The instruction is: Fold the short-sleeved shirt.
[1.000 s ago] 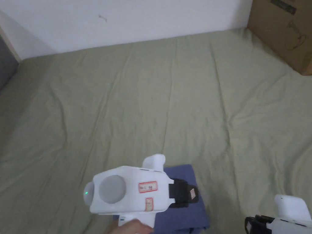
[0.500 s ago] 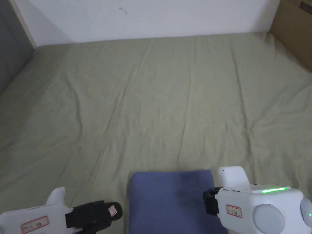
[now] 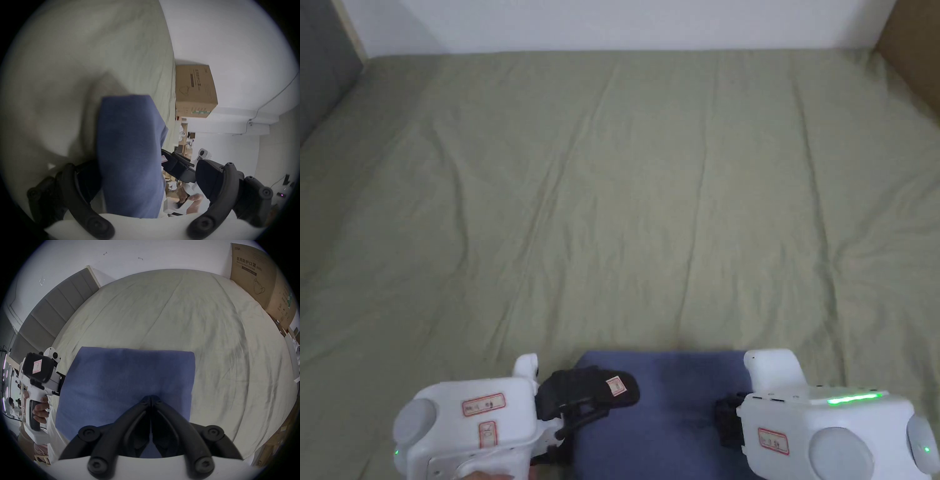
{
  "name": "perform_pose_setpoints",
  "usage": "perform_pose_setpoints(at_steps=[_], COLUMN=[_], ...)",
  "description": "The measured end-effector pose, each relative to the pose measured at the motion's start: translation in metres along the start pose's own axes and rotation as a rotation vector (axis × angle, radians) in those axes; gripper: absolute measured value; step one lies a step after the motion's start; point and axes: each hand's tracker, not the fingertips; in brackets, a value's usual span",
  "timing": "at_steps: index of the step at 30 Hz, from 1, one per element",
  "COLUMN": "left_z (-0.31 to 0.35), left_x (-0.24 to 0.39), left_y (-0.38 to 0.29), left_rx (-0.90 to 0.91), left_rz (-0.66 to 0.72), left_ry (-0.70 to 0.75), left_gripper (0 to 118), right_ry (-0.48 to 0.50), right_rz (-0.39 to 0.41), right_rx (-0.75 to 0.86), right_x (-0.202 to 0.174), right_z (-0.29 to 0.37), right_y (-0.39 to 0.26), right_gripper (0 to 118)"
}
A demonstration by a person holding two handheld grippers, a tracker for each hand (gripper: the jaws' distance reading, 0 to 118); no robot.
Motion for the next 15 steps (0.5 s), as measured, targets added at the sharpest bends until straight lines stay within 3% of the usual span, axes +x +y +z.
perform_pose_setpoints(at_steps=[3, 4, 5, 6, 8, 12, 15], left_z=[-0.002, -0.003, -0.001, -0.002, 0.006, 0.037, 0.096], left_x=[0.000, -0.004, -0.011, -0.022, -0.025, -0.011, 0.000], left_y=[-0.006, -0.006, -0.006, -0.006, -0.005, 0.008, 0.033], left_rx=[0.002, 0.013, 0.017, -0.006, 0.006, -0.029, -0.002], left_rz=[-0.026, -0.006, 0.019, 0.026, 0.080, -0.081, -0.183], left_ry=[0.034, 0.097, 0.155, 0.123, 0.000, 0.115, 0.219], left_gripper=[107, 91, 62, 29, 28, 27, 27], right_ry=[-0.004, -0.008, -0.010, -0.005, -0.003, 0.026, 0.057], right_rz=[-0.004, -0.004, -0.003, -0.005, -0.011, -0.033, -0.067], right_rx=[0.002, 0.002, 0.001, -0.001, -0.003, 0.022, 0.069], right_x=[-0.001, -0.002, -0.002, -0.002, -0.005, -0.015, -0.023], right_z=[0.001, 0.001, 0.001, 0.003, 0.005, 0.021, 0.038], right_y=[-0.001, -0.001, 0.000, 0.000, 0.001, 0.006, 0.010], right_gripper=[1, 1, 1, 1, 1, 1, 1])
